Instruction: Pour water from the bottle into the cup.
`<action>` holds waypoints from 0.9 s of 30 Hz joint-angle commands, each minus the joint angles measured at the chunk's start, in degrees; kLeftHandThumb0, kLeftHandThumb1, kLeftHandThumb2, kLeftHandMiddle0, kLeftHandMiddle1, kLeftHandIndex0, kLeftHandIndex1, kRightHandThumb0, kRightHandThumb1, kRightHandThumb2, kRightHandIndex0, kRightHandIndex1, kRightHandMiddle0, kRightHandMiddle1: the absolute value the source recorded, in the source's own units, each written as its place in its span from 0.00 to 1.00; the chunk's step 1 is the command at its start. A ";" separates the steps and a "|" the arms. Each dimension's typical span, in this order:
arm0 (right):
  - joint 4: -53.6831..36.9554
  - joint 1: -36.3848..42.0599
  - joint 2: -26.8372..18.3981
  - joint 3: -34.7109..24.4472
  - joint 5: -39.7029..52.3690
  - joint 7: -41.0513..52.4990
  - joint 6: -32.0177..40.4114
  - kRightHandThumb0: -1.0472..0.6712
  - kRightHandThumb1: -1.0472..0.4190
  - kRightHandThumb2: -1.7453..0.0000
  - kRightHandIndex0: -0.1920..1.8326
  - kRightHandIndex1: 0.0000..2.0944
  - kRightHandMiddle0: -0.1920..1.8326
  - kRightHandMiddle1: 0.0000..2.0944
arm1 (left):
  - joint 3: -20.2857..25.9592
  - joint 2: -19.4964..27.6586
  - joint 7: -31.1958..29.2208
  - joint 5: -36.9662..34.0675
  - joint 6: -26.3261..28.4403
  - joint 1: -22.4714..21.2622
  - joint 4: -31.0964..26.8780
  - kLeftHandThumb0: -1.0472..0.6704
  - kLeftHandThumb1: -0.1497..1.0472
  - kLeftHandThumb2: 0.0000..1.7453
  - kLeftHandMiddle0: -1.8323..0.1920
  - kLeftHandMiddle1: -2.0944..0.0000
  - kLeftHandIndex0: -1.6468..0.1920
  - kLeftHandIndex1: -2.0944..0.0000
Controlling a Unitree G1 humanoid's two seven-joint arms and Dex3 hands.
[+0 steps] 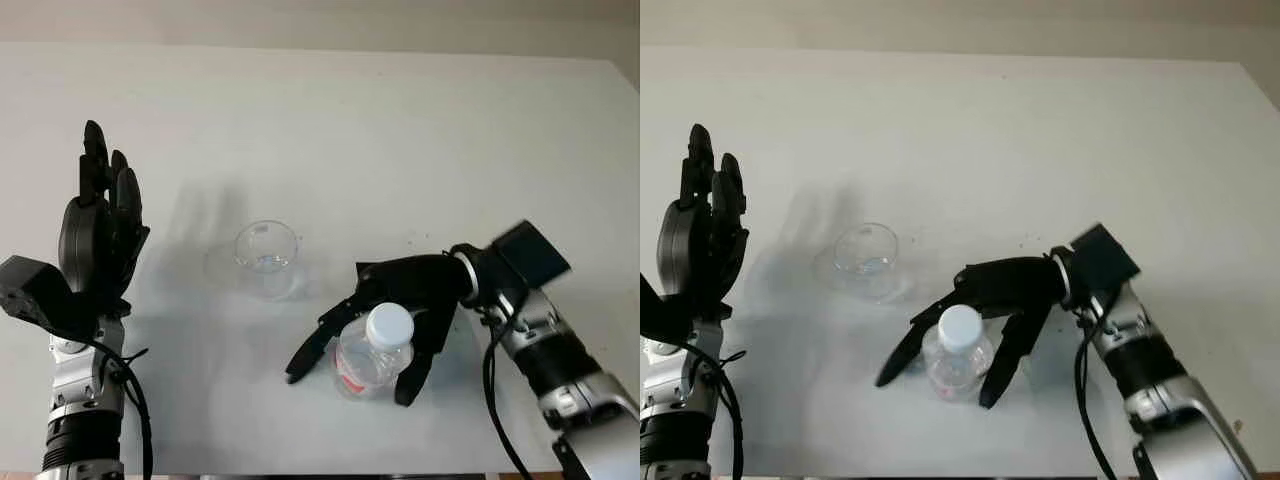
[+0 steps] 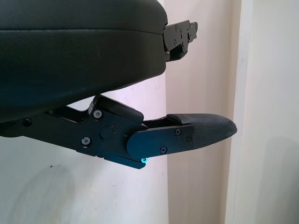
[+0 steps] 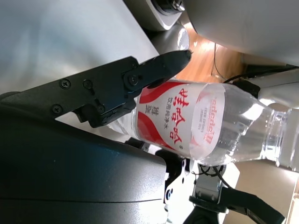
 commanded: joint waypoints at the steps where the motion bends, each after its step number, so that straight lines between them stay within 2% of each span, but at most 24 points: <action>1: -3.96 2.29 -0.59 -0.88 -1.16 -1.76 0.63 0.45 0.07 0.97 0.09 0.84 0.17 0.80 | -0.13 -0.17 0.16 0.27 -0.06 0.85 -1.23 0.17 1.00 0.30 1.00 1.00 1.00 1.00; 2: -5.24 2.95 -0.73 -0.98 -1.73 -2.52 0.85 0.45 0.07 0.97 0.11 0.91 0.17 0.88 | -0.15 -0.21 0.20 0.27 -0.03 0.92 -1.33 0.17 1.00 0.30 1.00 1.00 1.00 1.00; 4: -9.51 4.83 -1.63 -0.99 -3.80 -5.33 2.88 0.45 0.08 0.97 0.14 0.97 0.17 0.95 | -0.14 -0.26 0.19 0.27 -0.21 1.04 -1.39 0.17 1.00 0.30 1.00 1.00 1.00 1.00; 5: -12.00 6.01 -2.01 -1.05 -4.73 -6.89 3.98 0.45 0.08 0.97 0.21 0.99 0.23 0.98 | -0.11 -0.28 0.19 0.25 -0.32 1.10 -1.41 0.17 1.00 0.30 1.00 1.00 1.00 1.00; 7: -15.31 8.55 -1.73 -1.45 -5.55 -9.56 3.98 0.43 0.08 0.97 0.32 1.00 0.32 1.00 | 0.00 -0.44 0.29 0.04 -0.27 1.20 -1.55 0.17 1.00 0.30 1.00 0.99 1.00 1.00; 9: -16.83 10.69 -0.99 -1.58 -6.09 -11.91 2.94 0.37 0.08 0.97 0.47 1.00 0.44 1.00 | 0.05 -0.47 0.42 0.09 -0.24 1.26 -1.54 0.17 1.00 0.30 1.00 0.99 1.00 0.99; 12: -18.72 12.90 -0.25 -1.21 -8.60 -15.95 1.63 0.31 0.06 0.97 0.65 1.00 0.58 1.00 | 0.16 -0.38 0.24 0.02 -0.30 1.42 -1.51 0.17 1.00 0.30 1.00 1.00 1.00 1.00; 14: -19.22 13.52 0.10 -0.71 -10.05 -17.74 1.04 0.31 0.05 0.97 0.71 1.00 0.62 1.00 | 0.18 -0.29 0.11 -0.02 -0.31 1.56 -1.58 0.17 1.00 0.30 1.00 1.00 1.00 1.00; 18: -18.37 15.17 2.29 -0.47 -10.12 -20.89 1.05 0.31 0.00 0.95 0.77 1.00 0.65 1.00 | 0.22 -0.20 -0.10 -0.09 -0.25 1.83 -1.77 0.17 1.00 0.31 1.00 1.00 1.00 1.00; 21: -17.80 17.30 4.92 -1.21 -11.30 -26.63 1.44 0.32 0.00 0.86 0.76 1.00 0.65 1.00 | 0.19 -0.15 0.15 0.11 0.01 2.10 -2.08 0.17 1.00 0.30 1.00 1.00 1.00 1.00; 23: -17.13 18.15 6.35 -2.04 -12.65 -31.04 1.53 0.34 0.00 0.82 0.70 1.00 0.59 1.00 | 0.13 -0.13 0.30 0.22 0.23 2.22 -2.27 0.17 1.00 0.30 1.00 1.00 1.00 1.00; 27: -13.32 18.69 9.69 -4.41 -13.76 -39.11 -0.41 0.37 0.00 0.78 0.71 1.00 0.56 1.00 | 0.07 -0.14 0.31 0.27 0.38 2.28 -2.31 0.17 1.00 0.30 1.00 1.00 1.00 1.00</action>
